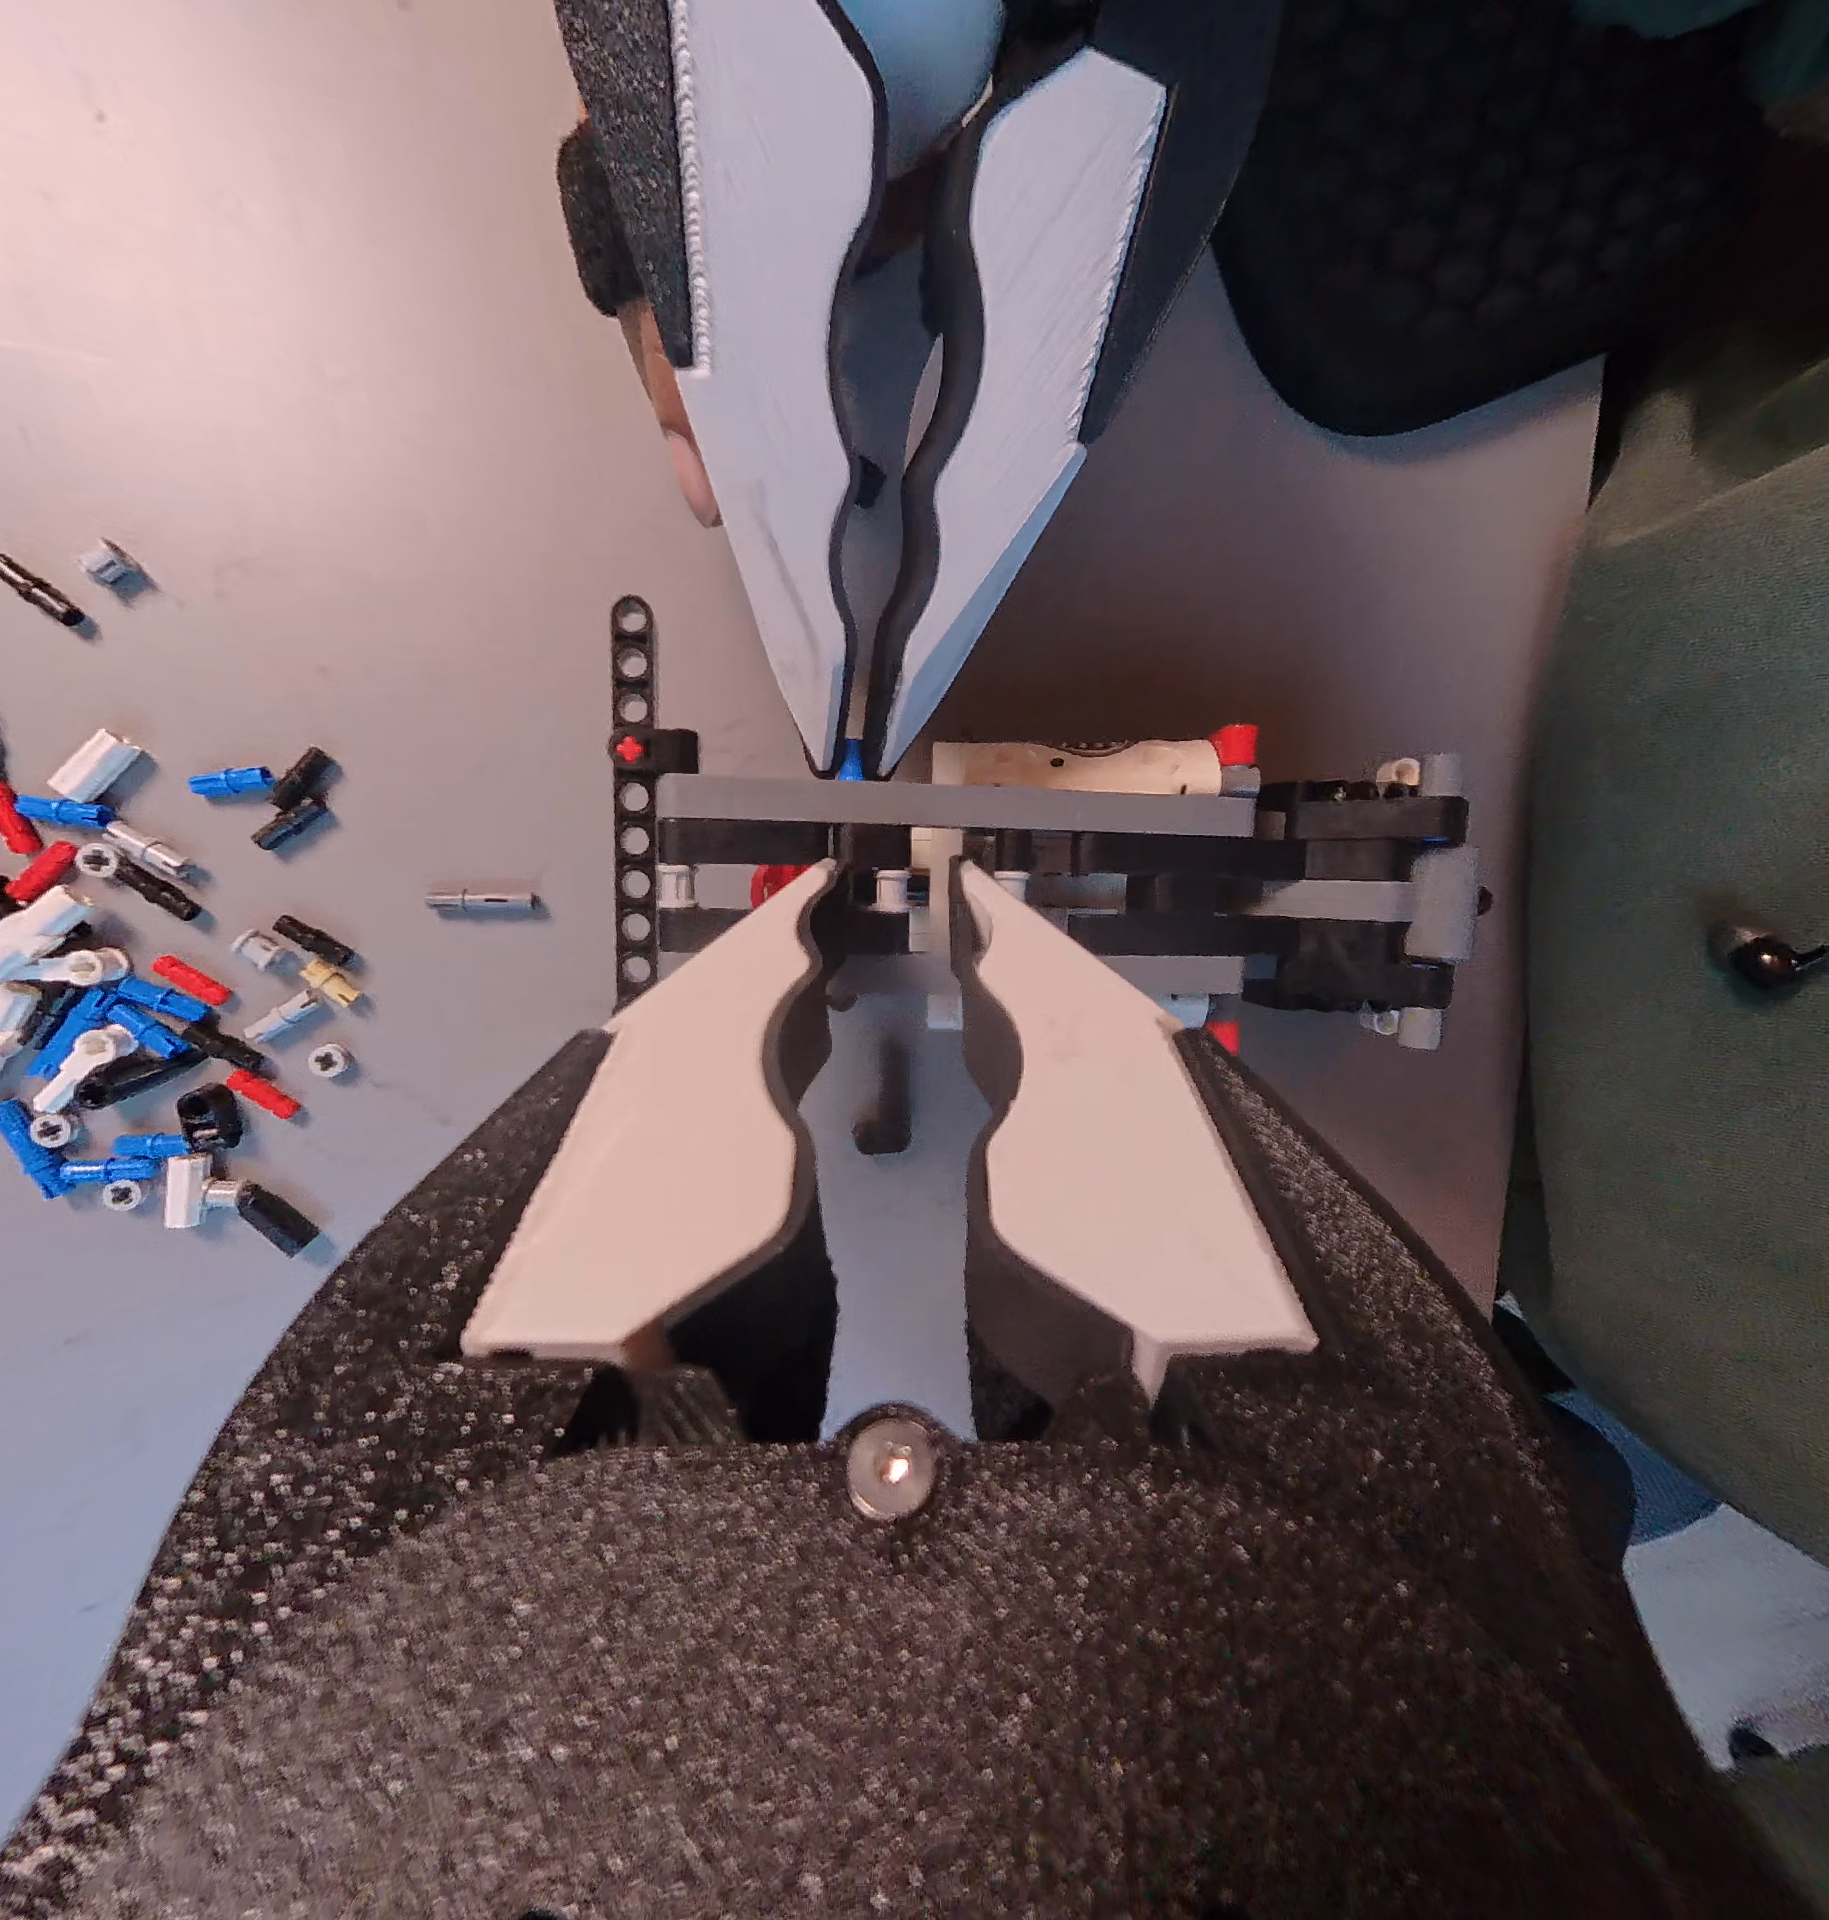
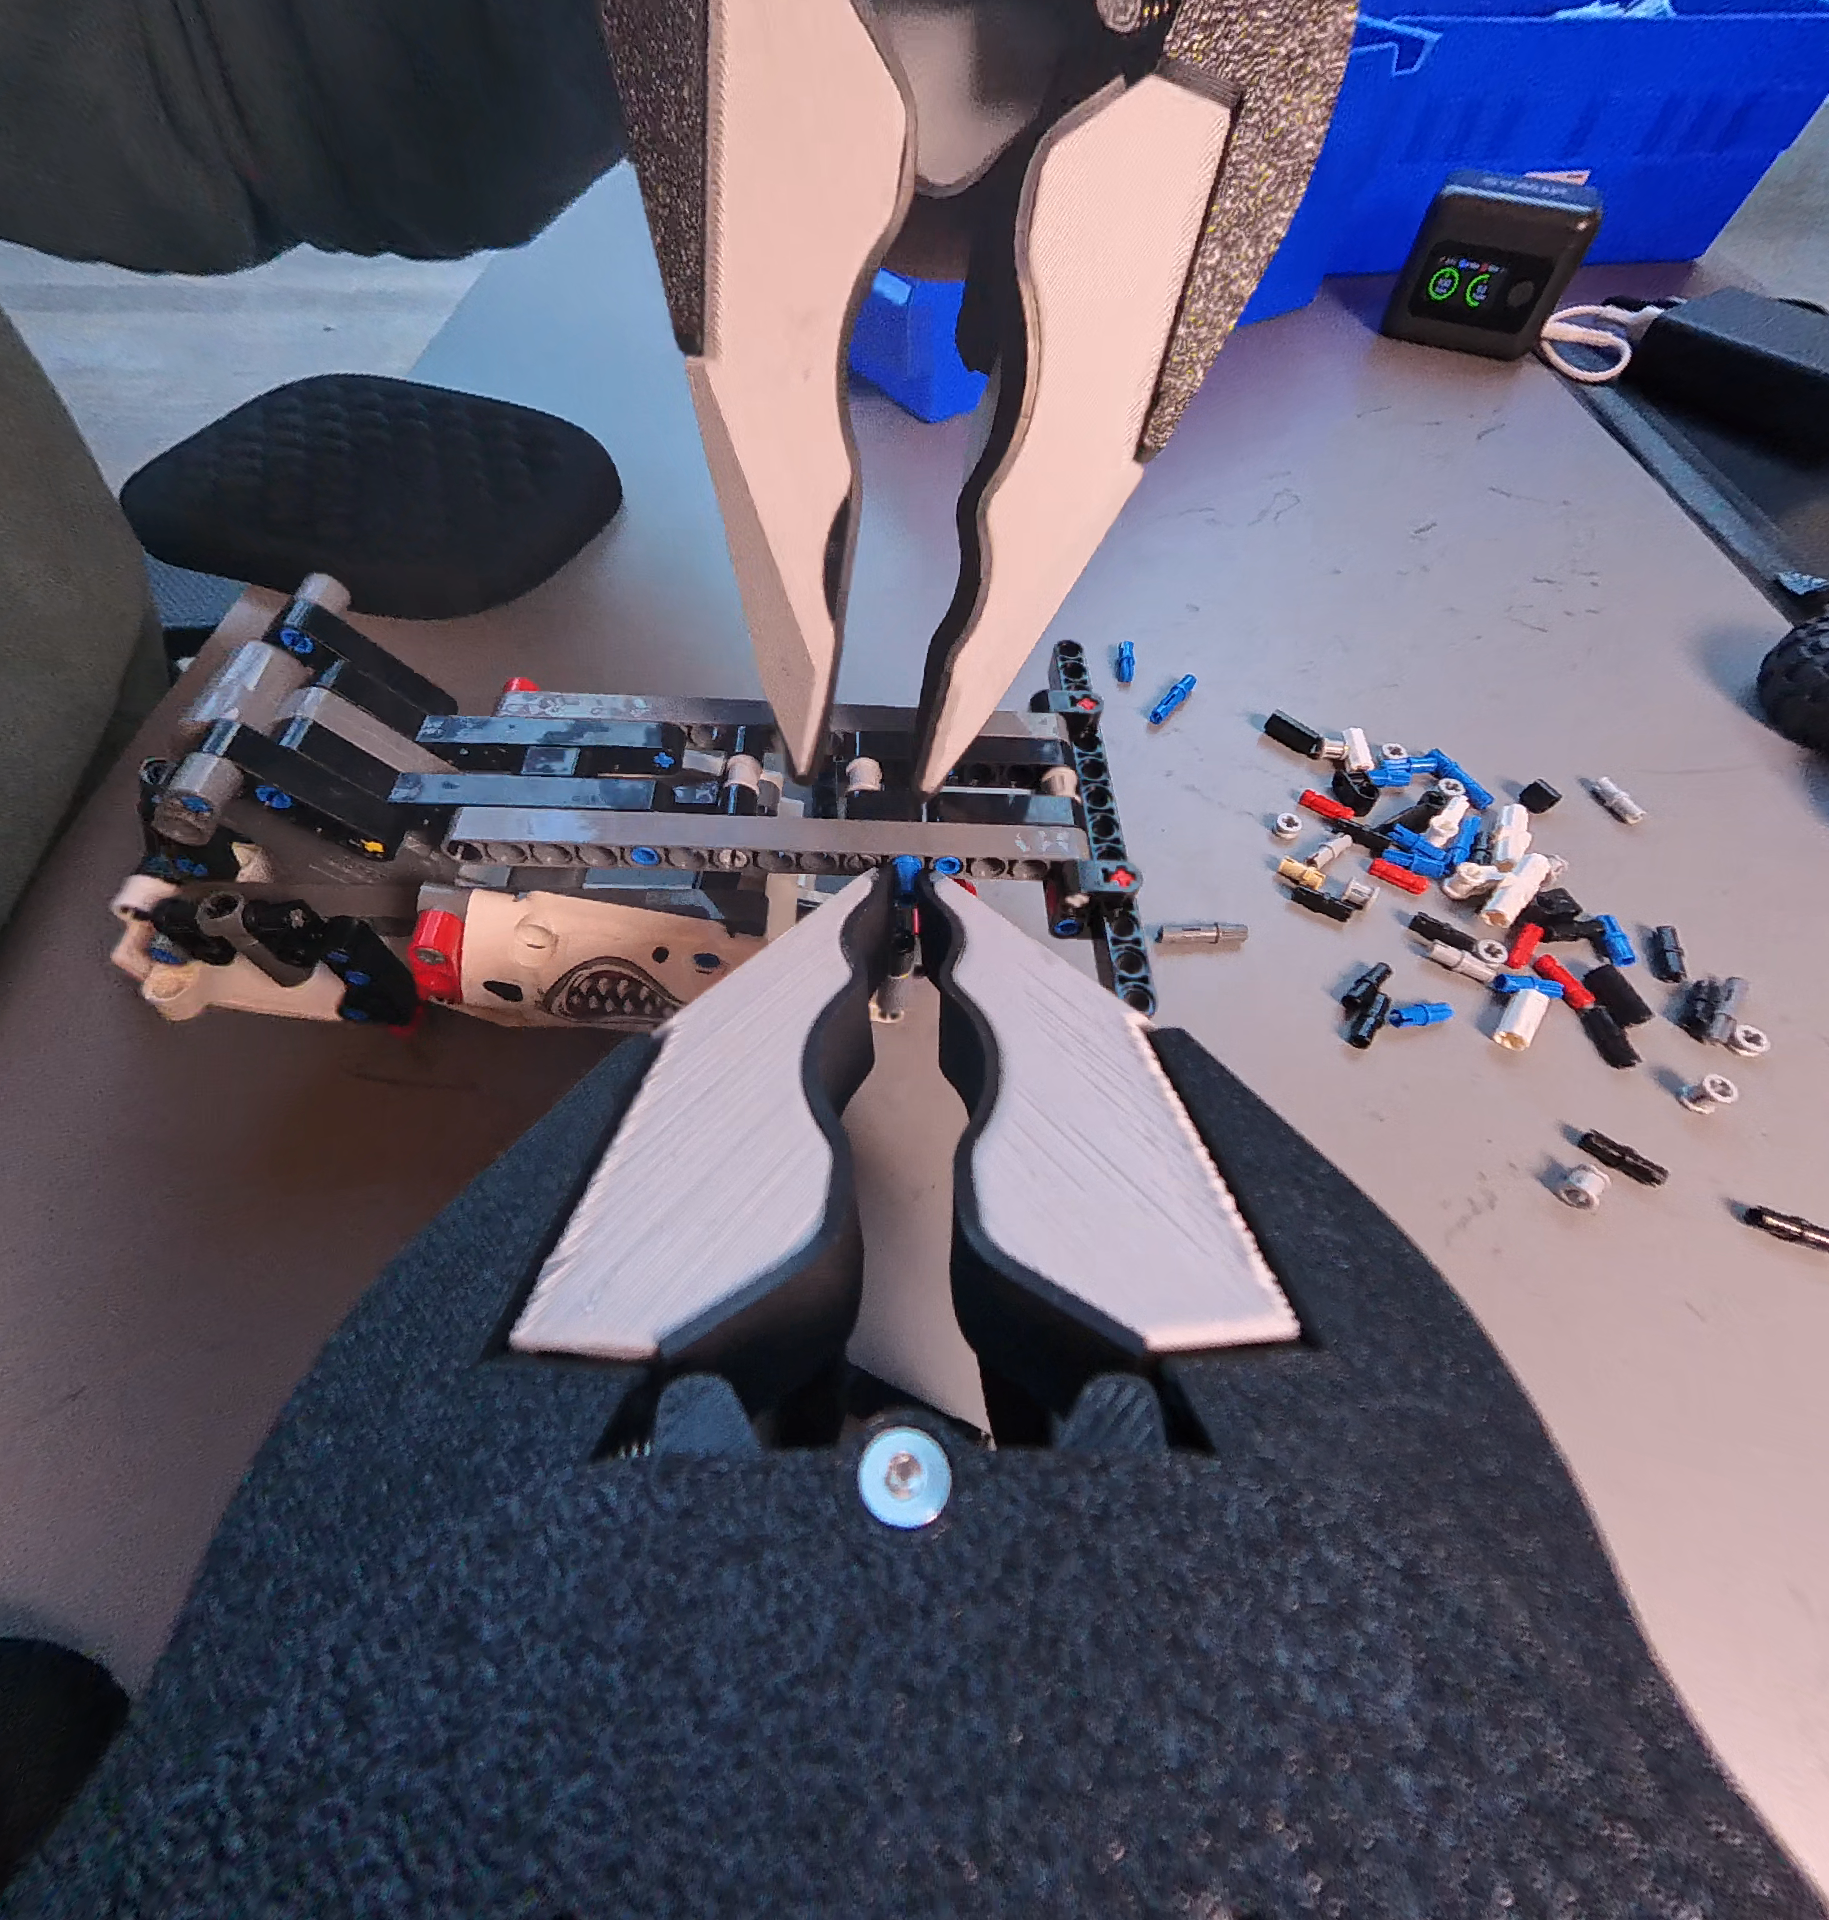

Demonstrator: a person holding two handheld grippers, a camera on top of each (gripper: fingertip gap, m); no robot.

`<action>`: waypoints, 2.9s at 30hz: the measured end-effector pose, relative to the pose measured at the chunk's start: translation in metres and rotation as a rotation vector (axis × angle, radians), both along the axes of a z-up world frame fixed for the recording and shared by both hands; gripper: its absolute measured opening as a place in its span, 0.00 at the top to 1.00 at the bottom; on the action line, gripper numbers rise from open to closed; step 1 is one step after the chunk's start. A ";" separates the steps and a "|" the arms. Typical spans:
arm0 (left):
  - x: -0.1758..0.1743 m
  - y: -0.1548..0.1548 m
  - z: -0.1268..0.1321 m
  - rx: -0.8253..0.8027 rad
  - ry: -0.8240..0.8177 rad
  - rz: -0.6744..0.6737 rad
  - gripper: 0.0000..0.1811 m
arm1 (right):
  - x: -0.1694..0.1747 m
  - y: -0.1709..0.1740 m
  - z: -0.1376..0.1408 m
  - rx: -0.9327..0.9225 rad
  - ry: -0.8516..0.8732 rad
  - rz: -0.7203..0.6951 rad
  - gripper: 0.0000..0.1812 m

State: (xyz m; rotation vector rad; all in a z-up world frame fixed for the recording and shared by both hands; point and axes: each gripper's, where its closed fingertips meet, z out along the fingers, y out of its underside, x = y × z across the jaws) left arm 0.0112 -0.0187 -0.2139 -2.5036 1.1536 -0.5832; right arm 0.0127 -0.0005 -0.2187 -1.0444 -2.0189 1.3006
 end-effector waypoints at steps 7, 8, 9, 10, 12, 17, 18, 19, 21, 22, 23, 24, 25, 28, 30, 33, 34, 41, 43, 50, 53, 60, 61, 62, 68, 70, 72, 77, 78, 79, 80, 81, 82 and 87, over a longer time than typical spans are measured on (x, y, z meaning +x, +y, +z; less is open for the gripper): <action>-0.003 0.001 0.002 0.029 0.042 -0.014 0.91 | 0.000 -0.002 0.002 -0.024 0.011 0.003 0.98; -0.006 0.004 0.006 0.046 0.047 0.000 0.91 | 0.000 -0.002 0.002 -0.027 0.013 0.003 0.98; -0.010 0.008 0.010 0.058 0.041 0.019 0.92 | 0.000 -0.002 0.002 -0.028 0.015 0.003 0.98; -0.013 0.011 0.015 0.072 0.032 0.040 0.92 | 0.000 -0.002 0.002 -0.030 0.018 0.004 0.98; -0.022 0.017 0.023 0.099 0.022 0.077 0.92 | 0.001 -0.002 0.002 -0.029 0.030 0.005 0.98; -0.041 0.021 0.031 0.140 0.001 0.149 0.91 | 0.001 -0.002 0.003 0.012 0.086 0.017 0.98; -0.044 0.021 0.030 0.142 -0.004 0.159 0.91 | 0.001 -0.002 0.004 0.024 0.102 0.020 0.98; -0.046 0.020 0.030 0.144 -0.010 0.166 0.90 | 0.001 -0.003 0.006 0.037 0.121 0.024 0.98; -0.049 0.018 0.030 0.150 -0.027 0.175 0.90 | 0.001 -0.005 0.008 0.068 0.150 0.027 0.98; -0.048 0.015 0.030 0.148 -0.042 0.169 0.90 | 0.000 -0.005 0.008 0.083 0.159 0.026 0.98; -0.045 0.012 0.031 0.143 -0.058 0.155 0.90 | 0.000 -0.005 0.008 0.091 0.158 0.026 0.98; -0.041 0.008 0.030 0.134 -0.072 0.135 0.90 | -0.001 -0.005 0.007 0.095 0.153 0.025 0.98; -0.035 0.003 0.030 0.123 -0.084 0.104 0.90 | -0.001 -0.006 0.006 0.096 0.150 0.025 0.98; -0.012 -0.009 0.019 0.090 -0.080 0.016 0.90 | -0.002 -0.008 0.007 0.080 0.141 0.023 0.98; -0.003 -0.013 0.005 0.064 -0.023 -0.025 0.89 | -0.003 -0.008 0.006 0.077 0.134 0.020 0.98; -0.004 -0.008 -0.006 0.070 0.067 -0.037 0.93 | -0.003 -0.007 0.002 0.090 0.114 0.010 0.98; -0.005 -0.006 -0.006 0.070 0.088 -0.038 0.94 | -0.003 -0.007 0.002 0.083 0.112 0.008 0.98; -0.010 -0.007 -0.014 0.103 0.284 -0.064 0.92 | -0.005 -0.008 0.001 0.072 0.080 0.002 0.98; -0.011 -0.004 -0.017 0.110 0.325 -0.056 0.94 | -0.005 -0.008 -0.001 0.082 0.073 -0.002 0.98; -0.013 -0.002 -0.018 0.188 0.402 -0.102 0.94 | -0.004 -0.008 -0.002 0.067 0.057 -0.005 0.98; -0.012 -0.005 -0.018 0.184 0.358 -0.089 0.95 | -0.003 -0.010 -0.002 0.047 0.039 0.008 0.99; -0.004 -0.006 -0.019 0.239 0.320 -0.037 0.97 | 0.005 -0.008 -0.004 0.006 -0.016 0.011 0.99; -0.006 -0.007 -0.019 0.241 0.322 -0.023 0.97 | 0.008 -0.005 -0.004 0.012 -0.027 -0.001 0.99; -0.013 -0.007 -0.020 0.242 0.339 -0.001 0.97 | 0.013 0.002 -0.003 0.008 -0.034 -0.018 0.99; -0.019 -0.007 -0.017 0.282 0.315 0.032 0.97 | 0.023 0.013 0.006 0.010 0.010 -0.073 0.99; -0.015 -0.004 -0.015 0.288 0.288 0.045 0.97 | 0.024 0.026 0.014 -0.002 0.027 -0.114 0.99; -0.008 -0.006 -0.008 0.291 0.184 0.058 0.96 | 0.026 0.042 0.015 0.004 0.038 -0.175 0.99; -0.020 0.001 0.038 0.416 -0.180 0.291 0.81 | 0.011 0.094 0.006 0.109 -0.005 -0.356 0.98; -0.027 0.002 0.045 0.451 -0.255 0.351 0.79 | 0.004 0.104 0.001 0.147 -0.027 -0.383 0.98; -0.036 0.002 0.048 0.488 -0.307 0.408 0.77 | -0.004 0.112 -0.004 0.190 -0.051 -0.396 0.98; -0.046 0.001 0.048 0.524 -0.340 0.459 0.75 | -0.012 0.116 -0.009 0.228 -0.076 -0.393 0.98; -0.055 0.000 0.045 0.554 -0.363 0.499 0.74 | -0.023 0.119 -0.014 0.256 -0.092 -0.388 0.98; -0.064 -0.002 0.039 0.573 -0.372 0.533 0.73 | -0.034 0.122 -0.018 0.273 -0.107 -0.381 0.98; -0.102 -0.007 0.008 0.598 -0.354 0.635 0.73 | -0.080 0.131 -0.044 0.337 -0.211 -0.371 0.97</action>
